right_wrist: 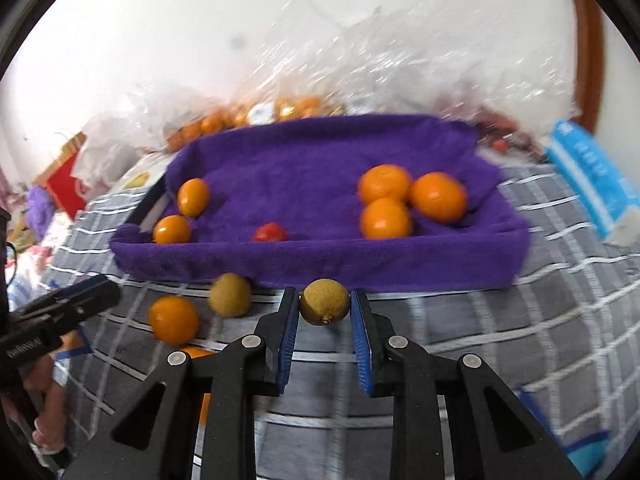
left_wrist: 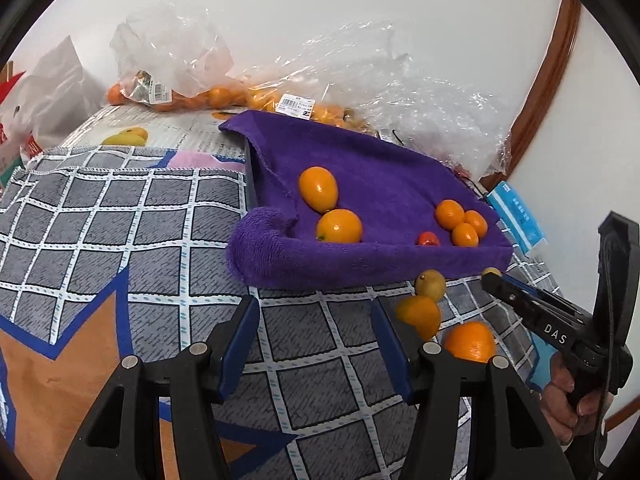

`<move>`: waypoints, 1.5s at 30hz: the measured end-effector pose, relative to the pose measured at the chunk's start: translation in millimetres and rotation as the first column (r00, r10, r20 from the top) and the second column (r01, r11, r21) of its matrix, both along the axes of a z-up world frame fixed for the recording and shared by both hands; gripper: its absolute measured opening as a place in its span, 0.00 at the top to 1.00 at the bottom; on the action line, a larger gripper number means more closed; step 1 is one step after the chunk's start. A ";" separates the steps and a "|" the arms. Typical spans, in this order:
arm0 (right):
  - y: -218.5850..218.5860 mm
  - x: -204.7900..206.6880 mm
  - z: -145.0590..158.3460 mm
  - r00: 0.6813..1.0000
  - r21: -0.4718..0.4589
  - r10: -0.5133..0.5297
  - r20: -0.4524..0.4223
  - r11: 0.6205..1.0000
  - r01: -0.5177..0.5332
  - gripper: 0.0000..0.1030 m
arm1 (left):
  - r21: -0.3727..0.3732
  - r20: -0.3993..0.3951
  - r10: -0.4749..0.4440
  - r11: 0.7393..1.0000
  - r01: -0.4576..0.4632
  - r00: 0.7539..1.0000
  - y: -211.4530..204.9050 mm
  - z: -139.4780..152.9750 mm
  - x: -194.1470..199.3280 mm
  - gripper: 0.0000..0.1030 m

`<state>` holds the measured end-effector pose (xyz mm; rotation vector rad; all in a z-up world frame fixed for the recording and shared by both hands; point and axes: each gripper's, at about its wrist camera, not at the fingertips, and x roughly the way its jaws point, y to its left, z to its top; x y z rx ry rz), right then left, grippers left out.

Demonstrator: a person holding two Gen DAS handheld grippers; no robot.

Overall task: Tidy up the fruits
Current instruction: 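Withdraw both tools back toward the remaining fruit, then grasp a yellow-green fruit with the right tool while the left tool grasps an orange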

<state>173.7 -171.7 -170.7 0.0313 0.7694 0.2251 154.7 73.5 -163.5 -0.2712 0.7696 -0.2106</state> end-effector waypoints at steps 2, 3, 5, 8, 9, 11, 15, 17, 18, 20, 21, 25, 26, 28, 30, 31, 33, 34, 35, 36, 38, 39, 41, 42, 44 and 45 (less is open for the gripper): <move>-10.6 -5.2 1.4 1.000 0.015 -0.022 0.007 1.000 0.022 0.75 | -0.004 -0.001 -0.006 1.000 0.006 1.000 -0.6 -0.2 0.1 0.47; -14.0 -6.6 1.4 1.000 0.017 -0.029 0.006 0.999 0.029 0.75 | -0.004 -0.004 -0.010 1.000 0.010 1.000 -1.3 -0.5 0.5 0.47; -19.5 -8.3 -0.2 0.998 -0.004 -0.065 0.007 0.998 0.065 0.75 | 0.007 -0.017 -0.027 1.000 0.027 0.999 -4.9 -2.0 1.8 0.48; -24.5 -8.3 -4.8 0.996 -0.013 -0.091 -0.007 0.996 0.091 0.75 | 0.027 -0.015 -0.050 0.998 0.051 0.999 -9.2 -1.3 0.4 0.49; -25.4 -8.3 -5.8 0.996 -0.004 -0.088 -0.013 0.996 0.088 0.75 | 0.031 -0.014 -0.054 0.998 0.054 0.998 -9.8 -1.0 0.0 0.49; -26.8 -8.8 -4.7 0.996 0.013 -0.087 0.000 0.996 0.087 0.75 | 0.038 -0.019 -0.055 0.998 0.056 0.998 -9.7 -1.3 0.0 0.49; -29.7 -12.1 -2.1 0.995 0.034 -0.094 0.020 0.995 0.093 0.75 | 0.045 -0.039 -0.049 0.998 0.051 0.998 -8.7 -3.3 3.4 0.49; -32.5 -12.8 -1.6 0.995 0.045 -0.102 0.021 0.994 0.101 0.75 | 0.034 -0.050 -0.047 0.998 0.048 0.998 -6.8 -4.6 5.6 0.49; -33.6 -12.6 -1.6 0.995 0.051 -0.103 0.020 0.994 0.101 0.74 | 0.025 -0.052 -0.045 0.999 0.047 0.998 -5.2 -5.0 6.6 0.49; -34.2 -13.2 -1.7 0.994 0.054 -0.105 0.020 0.993 0.104 0.74 | 0.011 -0.055 -0.032 0.999 0.033 0.998 -1.9 -6.0 7.7 0.49; -34.0 -13.6 -1.5 0.994 0.055 -0.105 0.021 0.993 0.104 0.74 | 0.006 -0.055 -0.026 1.000 0.026 0.998 -0.8 -6.1 7.5 0.49; -35.0 -15.4 -0.4 0.993 0.061 -0.110 0.031 0.992 0.108 0.74 | 0.015 -0.041 -0.029 0.999 0.029 0.999 -3.5 -4.9 5.5 0.49; -36.0 -15.7 -0.2 0.993 0.066 -0.113 0.032 0.992 0.111 0.74 | 0.018 -0.036 -0.031 0.999 0.031 0.999 -4.2 -4.2 4.9 0.49; -38.0 -16.1 0.0 0.992 0.073 -0.121 0.033 0.990 0.118 0.74 | 0.017 -0.030 -0.032 0.999 0.033 0.999 -4.1 -3.2 3.7 0.49; -39.6 -16.3 0.0 0.992 0.080 -0.124 0.032 0.989 0.121 0.74 | 0.009 -0.025 -0.029 1.000 0.029 0.999 -2.3 -2.7 3.2 0.49; -39.8 -16.5 0.0 0.991 0.080 -0.126 0.032 0.989 0.124 0.74 | 0.004 -0.023 -0.025 1.000 0.025 0.999 -1.2 -2.5 2.7 0.49; -39.5 -16.6 0.3 0.991 0.078 -0.126 0.034 0.989 0.123 0.74 | -0.003 -0.018 -0.020 1.000 0.020 1.000 0.2 -2.1 2.3 0.49; -38.9 -16.9 0.6 0.991 0.077 -0.125 0.037 0.990 0.122 0.74 | -0.001 -0.015 -0.021 1.000 0.021 1.000 -0.2 -1.8 1.9 0.49; -38.4 -17.4 1.1 0.991 0.074 -0.127 0.042 0.990 0.123 0.74 | 0.001 -0.012 -0.023 1.000 0.023 1.000 -0.9 -1.4 1.4 0.49; -38.2 -18.3 1.8 0.991 0.072 -0.129 0.048 0.990 0.125 0.74 | 0.001 -0.008 -0.028 1.000 0.028 1.000 -1.5 -0.8 0.9 0.49; -38.5 -21.2 3.5 0.989 0.074 -0.133 0.061 0.989 0.128 0.74 | 0.000 0.004 -0.035 0.999 0.035 0.999 -2.2 0.6 -0.6 0.49; -39.2 -22.8 4.5 0.988 0.077 -0.135 0.071 0.989 0.129 0.74 | 0.000 0.009 -0.035 0.999 0.035 0.999 -2.3 1.3 -1.4 0.49; -39.9 -26.1 6.5 0.986 0.081 -0.138 0.089 0.988 0.130 0.74 | -0.001 0.023 -0.038 0.999 0.038 0.999 -2.6 3.3 -3.4 0.49; -39.8 -26.8 7.1 0.986 0.081 -0.138 0.093 0.988 0.130 0.74 | 0.000 0.028 -0.041 0.999 0.041 0.999 -3.2 4.1 -4.2 0.49; -38.9 -28.1 8.3 0.985 0.075 -0.138 0.103 0.989 0.130 0.74 | 0.009 0.032 -0.053 0.999 0.053 0.998 -6.6 5.4 -5.0 0.49; -38.4 -28.7 9.1 0.985 0.072 -0.136 0.108 0.989 0.129 0.74 | 0.024 0.032 -0.056 0.998 0.055 0.998 -10.3 6.2 -5.9 0.49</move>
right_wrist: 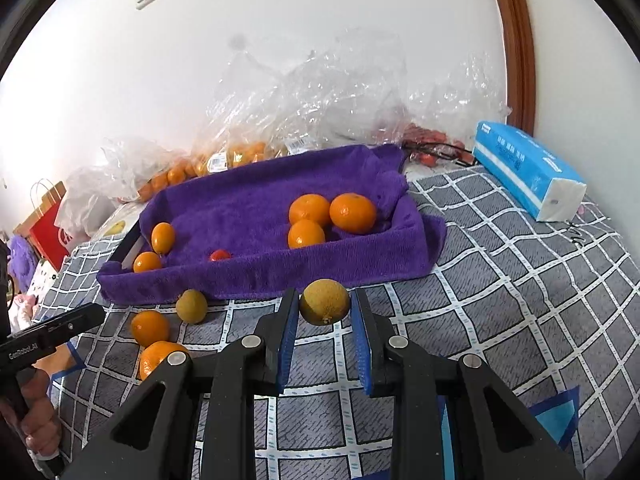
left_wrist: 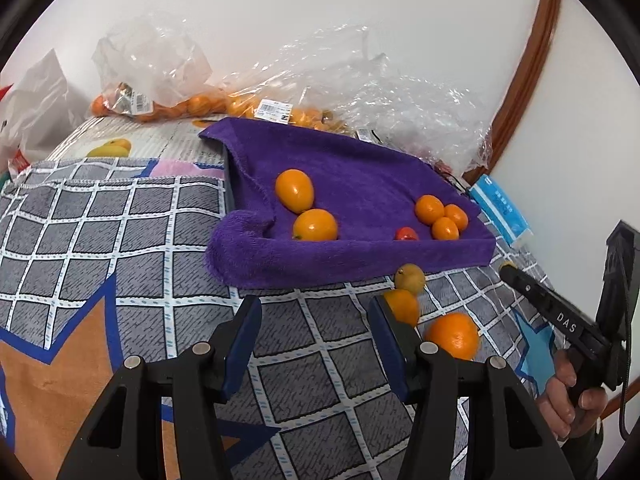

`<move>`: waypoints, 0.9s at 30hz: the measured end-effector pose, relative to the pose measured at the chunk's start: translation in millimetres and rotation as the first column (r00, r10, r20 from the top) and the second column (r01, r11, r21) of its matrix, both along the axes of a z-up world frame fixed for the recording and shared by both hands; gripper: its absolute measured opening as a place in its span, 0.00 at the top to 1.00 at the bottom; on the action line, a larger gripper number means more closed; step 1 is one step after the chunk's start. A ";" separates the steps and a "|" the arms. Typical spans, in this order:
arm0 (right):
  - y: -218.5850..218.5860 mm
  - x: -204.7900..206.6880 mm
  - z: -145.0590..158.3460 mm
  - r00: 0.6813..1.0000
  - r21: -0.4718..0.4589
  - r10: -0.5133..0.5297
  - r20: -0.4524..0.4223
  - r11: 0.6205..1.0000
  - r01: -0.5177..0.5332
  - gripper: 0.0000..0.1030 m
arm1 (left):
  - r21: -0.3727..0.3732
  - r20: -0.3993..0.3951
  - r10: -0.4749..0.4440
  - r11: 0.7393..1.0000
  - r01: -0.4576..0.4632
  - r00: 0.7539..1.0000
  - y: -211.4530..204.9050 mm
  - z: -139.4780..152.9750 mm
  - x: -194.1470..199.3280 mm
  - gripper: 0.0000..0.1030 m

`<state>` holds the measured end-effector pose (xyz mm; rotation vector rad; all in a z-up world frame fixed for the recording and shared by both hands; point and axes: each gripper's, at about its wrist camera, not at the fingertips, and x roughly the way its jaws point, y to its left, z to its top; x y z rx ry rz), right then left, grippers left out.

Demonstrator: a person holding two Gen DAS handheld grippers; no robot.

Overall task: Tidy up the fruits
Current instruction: 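Grasp a yellow-green fruit with the right tool while the left tool grasps an orange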

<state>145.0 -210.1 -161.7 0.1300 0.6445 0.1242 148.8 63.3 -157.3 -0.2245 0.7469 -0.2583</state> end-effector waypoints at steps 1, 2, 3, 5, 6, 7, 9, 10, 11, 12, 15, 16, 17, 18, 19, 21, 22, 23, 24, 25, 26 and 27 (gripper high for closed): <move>0.5 -0.4 0.5 1.000 -0.002 0.001 0.004 1.000 -0.001 0.74 | 0.009 0.001 -0.002 1.000 0.002 1.000 -2.5 0.3 -0.9 0.49; 1.2 -1.5 0.8 1.000 -0.006 0.002 0.007 1.000 -0.002 0.74 | 0.020 0.001 -0.005 1.000 0.005 1.000 -7.3 1.2 -2.1 0.49; 1.8 -1.8 1.0 1.000 -0.008 0.003 0.008 1.000 -0.003 0.74 | 0.019 0.002 -0.010 1.000 0.010 1.000 -10.1 1.8 -3.3 0.49; 1.5 0.1 0.5 1.000 -0.007 0.004 0.002 1.000 -0.004 0.74 | -0.006 -0.006 -0.031 1.000 0.031 1.000 -17.4 3.2 -2.6 0.48; 0.9 1.5 -0.4 1.000 -0.003 0.004 -0.006 1.000 -0.004 0.74 | -0.013 -0.017 -0.042 0.999 0.042 0.999 -21.6 3.8 -0.9 0.48; 0.1 2.6 -1.3 1.000 0.001 0.002 -0.014 1.000 -0.002 0.74 | -0.014 -0.023 -0.052 0.999 0.051 0.998 -26.2 4.7 1.1 0.48; -2.4 4.8 -2.9 1.000 0.015 -0.002 -0.027 1.000 0.003 0.74 | 0.011 -0.028 -0.050 0.999 0.050 0.998 -35.5 6.0 5.4 0.48; -3.7 5.5 -3.4 1.000 0.022 -0.004 -0.031 1.000 0.004 0.74 | 0.026 -0.032 -0.046 0.999 0.047 0.998 -39.5 5.3 7.6 0.48; -4.3 5.5 -3.8 0.999 0.026 -0.004 -0.033 1.000 0.005 0.74 | 0.034 -0.044 -0.046 0.998 0.048 0.998 -42.3 3.7 10.1 0.49; -4.5 5.3 -4.1 0.999 0.027 -0.002 -0.033 1.000 0.003 0.74 | 0.027 -0.058 -0.055 0.998 0.056 0.997 -44.8 1.3 12.7 0.49; -2.2 3.7 -3.4 1.000 0.019 0.006 -0.026 1.000 -0.005 0.74 | 0.029 -0.078 -0.067 0.997 0.069 0.995 -51.4 -3.6 17.8 0.49; -1.4 3.0 -2.9 1.000 0.015 0.008 -0.023 1.000 -0.007 0.74 | 0.036 -0.077 -0.068 0.997 0.071 0.995 -53.3 -4.6 19.2 0.49; -0.6 2.8 -2.6 1.000 0.012 0.010 -0.022 1.000 -0.010 0.74 | 0.038 -0.081 -0.070 0.997 0.073 0.994 -54.2 -6.2 21.3 0.49; 0.0 3.0 -2.7 1.000 0.009 0.010 -0.023 1.000 -0.010 0.74 | 0.034 -0.087 -0.072 0.997 0.075 0.994 -54.0 -7.6 23.0 0.49; 0.1 3.4 -2.9 1.000 0.008 0.011 -0.025 1.000 -0.011 0.74 | 0.020 -0.098 -0.075 0.997 0.078 0.992 -53.0 -10.1 25.9 0.49; -0.1 4.2 -3.4 0.999 0.011 0.015 -0.030 1.000 -0.014 0.74 | -0.009 -0.107 -0.079 0.997 0.079 0.991 -50.7 -14.1 28.8 0.53; 0.0 4.5 -3.7 0.999 0.014 0.016 -0.033 1.000 -0.015 0.74 | -0.025 -0.106 -0.087 0.996 0.085 0.991 -49.4 -14.7 28.7 0.61; -0.1 5.1 -4.3 0.999 0.016 0.017 -0.038 1.000 -0.016 0.74 | -0.044 -0.103 -0.099 0.995 0.095 0.990 -47.9 -14.8 27.6 0.65; -0.4 5.4 -4.4 0.999 0.017 0.016 -0.040 1.000 -0.015 0.74 | -0.062 -0.101 -0.106 0.993 0.100 0.989 -45.8 -15.3 25.6 0.67; -0.8 5.7 -4.7 0.999 0.020 0.014 -0.041 1.000 -0.013 0.74 | -0.069 -0.098 -0.101 0.993 0.094 0.990 -44.5 -15.4 24.2 0.67; -1.8 5.5 -4.8 0.999 0.024 0.011 -0.041 1.000 -0.010 0.74 | -0.073 -0.092 -0.094 0.994 0.087 0.991 -42.9 -14.5 23.3 0.67; -2.4 6.0 -4.9 0.999 0.027 0.009 -0.041 1.000 -0.008 0.74 | -0.080 -0.079 -0.086 0.994 0.079 0.993 -40.9 -13.3 20.9 0.67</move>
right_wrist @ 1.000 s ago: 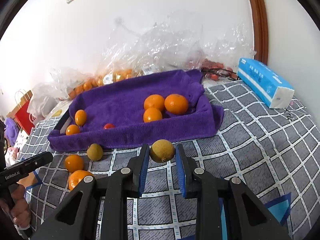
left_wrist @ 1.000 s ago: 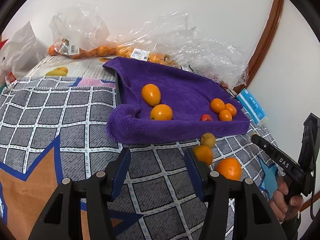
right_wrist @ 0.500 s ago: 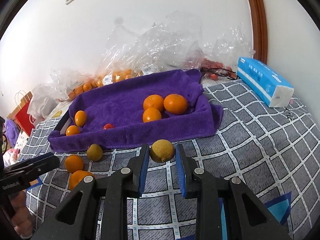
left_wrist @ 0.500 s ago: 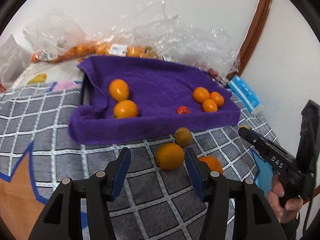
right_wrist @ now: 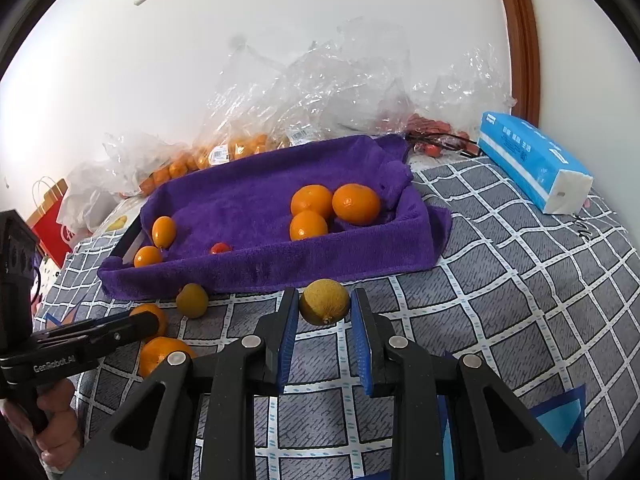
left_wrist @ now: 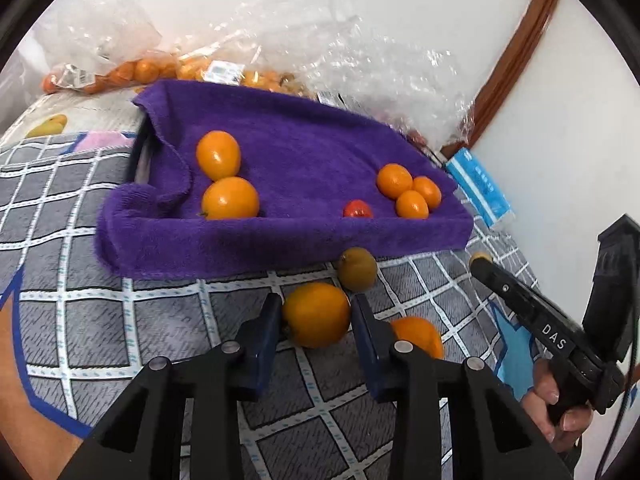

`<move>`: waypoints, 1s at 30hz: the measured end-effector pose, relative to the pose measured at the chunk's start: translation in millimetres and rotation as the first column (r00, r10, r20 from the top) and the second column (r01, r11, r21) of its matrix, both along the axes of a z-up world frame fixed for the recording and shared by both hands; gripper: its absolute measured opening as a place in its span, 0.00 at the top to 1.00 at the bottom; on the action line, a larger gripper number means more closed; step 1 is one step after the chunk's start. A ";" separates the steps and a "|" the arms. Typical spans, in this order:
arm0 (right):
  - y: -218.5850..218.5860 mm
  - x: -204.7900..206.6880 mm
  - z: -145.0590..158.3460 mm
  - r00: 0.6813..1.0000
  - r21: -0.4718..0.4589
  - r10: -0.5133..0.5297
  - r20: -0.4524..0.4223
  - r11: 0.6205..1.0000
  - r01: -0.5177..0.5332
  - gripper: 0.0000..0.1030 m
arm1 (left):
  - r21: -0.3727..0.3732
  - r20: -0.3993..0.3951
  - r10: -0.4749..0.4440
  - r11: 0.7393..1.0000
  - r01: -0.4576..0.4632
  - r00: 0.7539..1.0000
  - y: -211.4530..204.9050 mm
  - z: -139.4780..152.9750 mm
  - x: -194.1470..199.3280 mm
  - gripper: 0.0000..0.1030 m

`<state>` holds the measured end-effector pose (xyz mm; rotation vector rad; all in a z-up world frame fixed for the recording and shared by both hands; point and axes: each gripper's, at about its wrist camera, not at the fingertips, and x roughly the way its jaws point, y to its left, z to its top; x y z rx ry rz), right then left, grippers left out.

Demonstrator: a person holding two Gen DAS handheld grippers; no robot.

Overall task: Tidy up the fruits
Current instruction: 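Grasp a yellow-green fruit with the right tool while the left tool grasps an orange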

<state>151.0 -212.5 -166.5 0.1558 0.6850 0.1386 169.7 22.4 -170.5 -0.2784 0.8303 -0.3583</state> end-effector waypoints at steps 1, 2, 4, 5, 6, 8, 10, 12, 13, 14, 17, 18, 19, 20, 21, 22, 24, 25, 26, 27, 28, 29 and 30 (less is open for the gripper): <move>-0.6 0.1 -0.2 1.000 0.003 -0.001 0.000 1.000 0.001 0.74 | -0.006 0.008 0.005 1.000 -0.005 1.000 1.3 0.8 -1.0 0.67; -1.3 0.7 -0.4 1.000 0.006 -0.002 -0.002 1.000 0.002 0.74 | -0.012 0.014 0.013 1.000 -0.013 1.000 3.3 1.5 -2.5 0.67; -1.7 1.0 -0.9 1.000 0.008 -0.001 -0.005 1.000 0.001 0.74 | -0.015 0.026 0.037 0.999 -0.037 0.999 6.4 2.6 -5.0 0.67; -2.0 1.0 -1.1 1.000 0.010 -0.001 -0.006 1.000 0.001 0.74 | -0.012 0.034 0.049 0.999 -0.049 0.998 7.6 3.5 -6.0 0.67; -2.2 0.8 -1.0 1.000 0.011 -0.002 -0.005 1.000 0.002 0.74 | -0.009 0.045 0.062 0.998 -0.062 0.997 8.4 4.9 -6.8 0.67; -2.4 -0.3 -0.3 1.000 0.012 -0.003 0.002 1.000 0.003 0.74 | 0.005 0.071 0.081 0.997 -0.082 0.994 8.5 7.8 -8.6 0.67; -1.9 -2.0 0.9 1.000 0.010 -0.004 0.010 1.000 0.004 0.74 | 0.007 0.085 0.086 0.996 -0.086 0.993 9.2 10.0 -9.8 0.67; -1.1 -3.5 2.2 1.000 0.009 -0.002 0.018 1.000 0.001 0.74 | 0.009 0.091 0.092 0.996 -0.093 0.992 9.9 10.9 -10.3 0.67; -0.7 -4.1 2.7 1.000 0.009 0.000 0.022 1.000 0.000 0.74 | 0.009 0.095 0.096 0.995 -0.098 0.991 10.3 11.4 -10.5 0.67; -0.5 -4.5 3.0 1.000 0.009 0.001 0.024 1.000 -0.001 0.74 | 0.009 0.097 0.101 0.995 -0.103 0.990 13.0 12.0 -11.3 0.67; 0.1 -6.0 4.3 0.999 0.009 0.005 0.032 1.000 -0.005 0.74 | 0.007 0.114 0.120 0.993 -0.122 0.986 16.4 14.9 -13.8 0.67; 0.6 -6.9 4.6 0.999 0.008 0.006 0.036 1.000 -0.007 0.74 | 0.006 0.124 0.128 0.992 -0.129 0.984 18.0 16.3 -15.1 0.67; 1.3 -7.7 5.3 0.999 0.005 0.007 0.041 1.000 -0.007 0.74 | 0.005 0.132 0.136 0.990 -0.138 0.982 19.4 17.5 -16.3 0.67; 2.4 -9.3 6.5 0.999 0.001 0.008 0.051 1.000 -0.008 0.74 | 0.004 0.138 0.143 0.989 -0.145 0.980 20.2 18.6 -16.9 0.67; 3.0 -11.0 7.6 0.998 -0.001 0.008 0.060 1.000 -0.008 0.74 | 0.003 0.142 0.152 0.988 -0.154 0.978 21.5 19.1 -17.4 0.67; 3.5 -12.6 8.8 0.998 -0.003 0.009 0.070 1.000 -0.009 0.74 | 0.002 0.145 0.160 0.987 -0.161 0.977 23.0 19.7 -17.7 0.67; 4.9 -17.0 11.9 0.995 -0.008 0.010 0.095 1.000 -0.010 0.74 | -0.006 0.146 0.171 0.985 -0.172 0.974 25.4 20.4 -18.1 0.67; 4.9 -18.2 13.0 0.995 -0.010 0.011 0.103 1.000 -0.010 0.74 | -0.008 0.147 0.179 0.984 -0.179 0.973 26.4 20.6 -18.2 0.67; 5.2 -19.4 14.0 0.994 -0.012 0.010 0.111 1.000 -0.009 0.74 | -0.009 0.147 0.186 0.982 -0.186 0.972 27.7 20.7 -18.7 0.67; 5.2 -19.7 14.6 0.993 -0.010 0.009 0.116 1.000 -0.008 0.74 | -0.011 0.148 0.192 0.981 -0.193 0.970 28.9 21.1 -18.8 0.67; 4.7 -19.7 15.0 0.993 -0.007 0.009 0.119 1.000 -0.008 0.74 | -0.014 0.149 0.197 0.980 -0.198 0.969 29.5 21.6 -19.3 0.67; 4.0 -20.2 15.1 0.993 -0.003 0.010 0.121 1.000 -0.009 0.74 | -0.018 0.153 0.201 0.979 -0.201 0.968 30.3 22.4 -20.1 0.67; 3.6 -20.2 15.4 0.993 0.000 0.009 0.121 1.000 -0.009 0.74 | -0.021 0.158 0.206 0.978 -0.206 0.966 31.4 23.3 -21.0 0.67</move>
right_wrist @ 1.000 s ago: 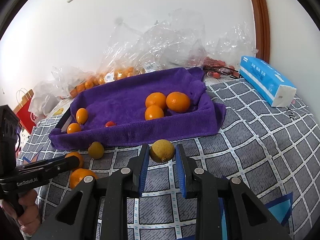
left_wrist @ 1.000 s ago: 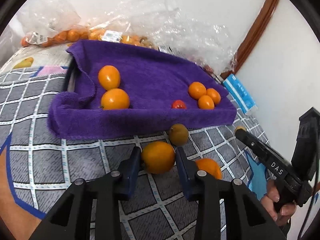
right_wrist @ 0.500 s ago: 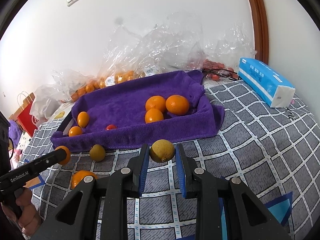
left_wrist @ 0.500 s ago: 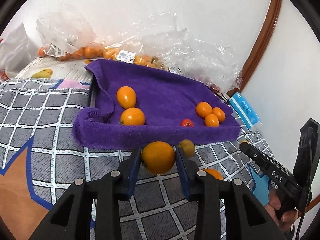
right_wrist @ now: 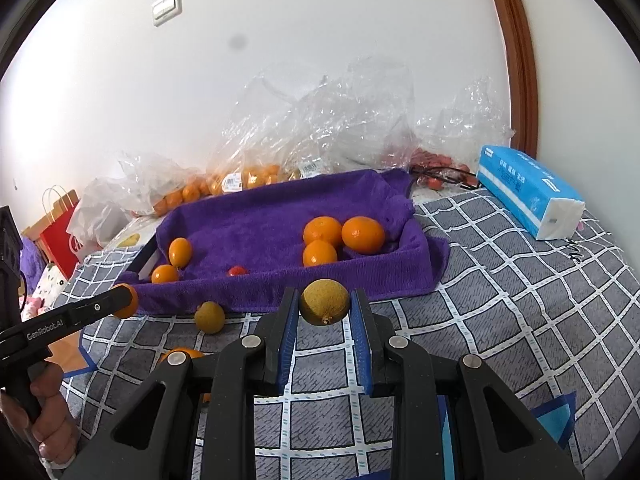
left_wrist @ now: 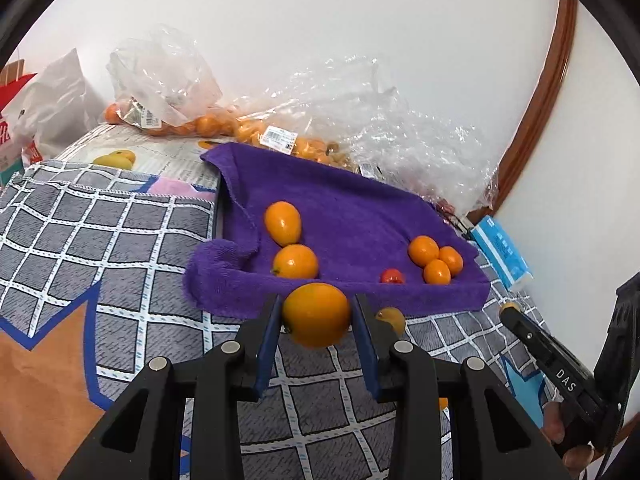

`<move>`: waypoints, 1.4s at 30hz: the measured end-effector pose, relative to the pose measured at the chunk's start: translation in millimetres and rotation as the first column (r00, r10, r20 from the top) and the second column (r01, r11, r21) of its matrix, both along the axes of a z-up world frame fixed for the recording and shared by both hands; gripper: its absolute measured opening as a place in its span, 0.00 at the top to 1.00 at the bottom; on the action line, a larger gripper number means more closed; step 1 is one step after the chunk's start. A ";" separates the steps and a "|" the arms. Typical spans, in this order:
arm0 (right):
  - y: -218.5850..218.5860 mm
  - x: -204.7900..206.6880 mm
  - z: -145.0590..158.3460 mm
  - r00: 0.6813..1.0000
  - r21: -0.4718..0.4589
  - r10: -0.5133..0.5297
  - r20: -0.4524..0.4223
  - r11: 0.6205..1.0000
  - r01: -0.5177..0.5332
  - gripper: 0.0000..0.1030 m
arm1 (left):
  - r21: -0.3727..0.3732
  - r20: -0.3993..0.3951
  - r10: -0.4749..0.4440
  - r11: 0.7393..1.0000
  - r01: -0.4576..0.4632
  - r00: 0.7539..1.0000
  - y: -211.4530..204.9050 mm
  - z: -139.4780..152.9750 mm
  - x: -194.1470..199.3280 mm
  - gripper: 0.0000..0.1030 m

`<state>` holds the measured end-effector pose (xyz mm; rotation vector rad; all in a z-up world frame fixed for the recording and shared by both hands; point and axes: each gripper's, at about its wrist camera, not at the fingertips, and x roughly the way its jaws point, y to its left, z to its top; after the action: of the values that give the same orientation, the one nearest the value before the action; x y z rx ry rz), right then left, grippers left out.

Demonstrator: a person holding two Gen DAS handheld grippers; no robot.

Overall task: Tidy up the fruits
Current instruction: 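Grasp a yellow-green fruit with the right tool while the left tool grasps an orange, then carry the yellow-green fruit and orange over the purple towel with both tools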

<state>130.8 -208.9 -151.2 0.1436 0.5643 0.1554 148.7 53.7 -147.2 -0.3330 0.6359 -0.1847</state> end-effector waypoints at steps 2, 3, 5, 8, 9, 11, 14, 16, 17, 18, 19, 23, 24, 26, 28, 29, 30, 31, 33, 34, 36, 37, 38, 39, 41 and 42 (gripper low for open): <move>-1.5 0.1 0.3 1.000 0.008 -0.004 0.003 1.000 0.004 0.74 | 0.003 0.011 0.014 1.000 -0.014 1.000 1.3 1.0 -1.8 0.67; -2.1 -0.2 0.2 1.000 0.012 -0.005 0.004 1.000 0.004 0.74 | 0.006 0.013 0.019 1.000 -0.019 1.000 1.7 1.2 -2.2 0.67; -3.3 -0.2 0.3 1.000 0.024 -0.004 0.007 1.000 0.004 0.74 | 0.008 0.012 0.022 1.000 -0.023 1.000 2.2 0.9 -2.1 0.67; -5.1 1.5 -0.8 1.000 0.033 -0.008 -0.001 0.999 0.008 0.74 | 0.009 0.009 0.029 1.000 -0.029 1.000 2.9 0.5 -1.5 0.67; -6.0 1.7 -1.0 1.000 0.036 -0.012 -0.004 0.999 0.012 0.74 | 0.007 0.009 0.031 0.999 -0.031 0.999 3.4 0.5 -1.5 0.67; -9.0 1.6 -1.1 1.000 0.047 -0.020 0.000 0.999 0.020 0.74 | -0.003 0.013 0.034 0.999 -0.034 0.999 5.4 1.6 -2.0 0.67; -13.6 2.1 -1.2 0.999 0.061 -0.032 -0.001 0.998 0.032 0.74 | -0.016 0.018 0.038 0.999 -0.037 0.999 8.4 3.1 -3.6 0.67; -14.5 3.0 -1.1 0.999 0.056 -0.047 -0.013 0.997 0.048 0.74 | -0.033 0.007 0.018 0.999 -0.017 1.000 8.3 2.4 -2.8 0.67; -14.7 2.7 -0.5 0.998 0.058 -0.049 -0.024 0.997 0.051 0.74 | -0.034 0.006 0.017 0.999 -0.016 1.000 7.8 2.3 -3.4 0.67; -14.5 1.7 0.6 0.998 0.062 -0.049 -0.026 0.997 0.050 0.74 | -0.035 0.010 0.019 0.999 -0.018 1.000 7.6 3.0 -4.0 0.67; -14.1 0.6 2.0 0.998 0.062 -0.050 -0.026 0.997 0.052 0.74 | -0.036 0.013 0.021 0.999 -0.020 1.000 7.6 3.8 -4.2 0.67; -6.6 -5.9 12.0 0.999 0.032 -0.041 -0.022 0.999 0.042 0.74 | -0.060 -0.007 0.015 0.998 -0.016 1.000 10.6 4.0 -3.0 0.67; -4.5 -6.7 14.4 0.999 0.026 -0.036 -0.022 0.999 0.037 0.74 | -0.068 -0.013 0.011 0.998 -0.012 1.000 12.5 4.6 -3.5 0.67; -0.2 -7.8 18.6 0.999 0.015 -0.029 -0.025 0.999 0.030 0.74 | -0.071 -0.025 -0.016 0.997 0.014 1.000 14.6 7.5 -4.0 0.67; 2.9 -8.1 22.5 0.999 0.012 -0.024 -0.023 1.000 0.025 0.74 | -0.049 -0.022 -0.010 0.999 0.009 1.000 16.5 12.9 -5.8 0.67; 4.4 -7.1 24.5 1.000 0.011 -0.021 -0.023 1.000 0.021 0.74 | -0.037 -0.022 -0.006 0.999 0.005 1.000 17.4 16.1 -6.4 0.67; 6.0 -5.9 26.5 0.999 0.007 -0.021 -0.025 1.000 0.021 0.74 | -0.031 -0.022 -0.006 0.999 0.005 1.000 18.5 19.3 -6.7 0.67; 7.5 -4.4 28.6 0.999 0.001 -0.023 -0.029 1.000 0.023 0.74 | -0.030 -0.020 -0.002 1.000 0.002 1.000 20.3 23.0 -7.2 0.67; 10.1 1.0 33.0 0.999 0.001 -0.013 -0.041 1.000 0.013 0.74 | -0.023 -0.014 0.006 1.000 -0.007 1.000 23.4 29.7 -7.3 0.67; 10.8 2.8 34.9 0.999 0.005 -0.004 -0.043 1.000 0.005 0.74 | -0.017 -0.012 0.009 1.000 -0.009 1.000 24.5 32.4 -7.2 0.67; 12.5 5.8 40.2 0.999 0.005 0.003 -0.038 1.000 -0.002 0.74 | -0.001 -0.009 0.016 1.000 -0.016 1.000 26.2 38.3 -7.2 0.67; 13.4 6.3 42.7 0.999 0.004 0.004 -0.033 1.000 -0.004 0.74 | 0.016 -0.010 0.019 1.000 -0.019 1.000 26.8 41.8 -6.2 0.67; 14.2 7.3 46.0 1.000 0.004 0.007 -0.026 1.000 -0.007 0.74 | 0.029 -0.011 0.016 0.999 -0.016 1.000 26.8 44.8 -4.8 0.67; 15.3 8.7 49.8 1.000 0.005 0.008 -0.019 1.000 -0.008 0.74 | 0.035 -0.012 0.012 0.999 -0.011 1.000 27.1 47.3 -3.5 0.67; 16.2 10.8 56.3 1.000 0.011 0.010 -0.007 1.000 -0.010 0.74 | 0.039 -0.009 0.007 0.999 -0.007 1.000 28.3 53.0 -0.5 0.67; 16.8 12.1 59.8 1.000 0.014 0.012 -0.002 1.000 -0.012 0.74 | 0.033 -0.005 0.004 0.999 -0.004 1.000 28.7 55.8 0.4 0.67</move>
<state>142.9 -192.1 -91.4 0.1543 0.5664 0.1705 149.1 82.4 -91.4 -0.3026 0.6425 -0.1696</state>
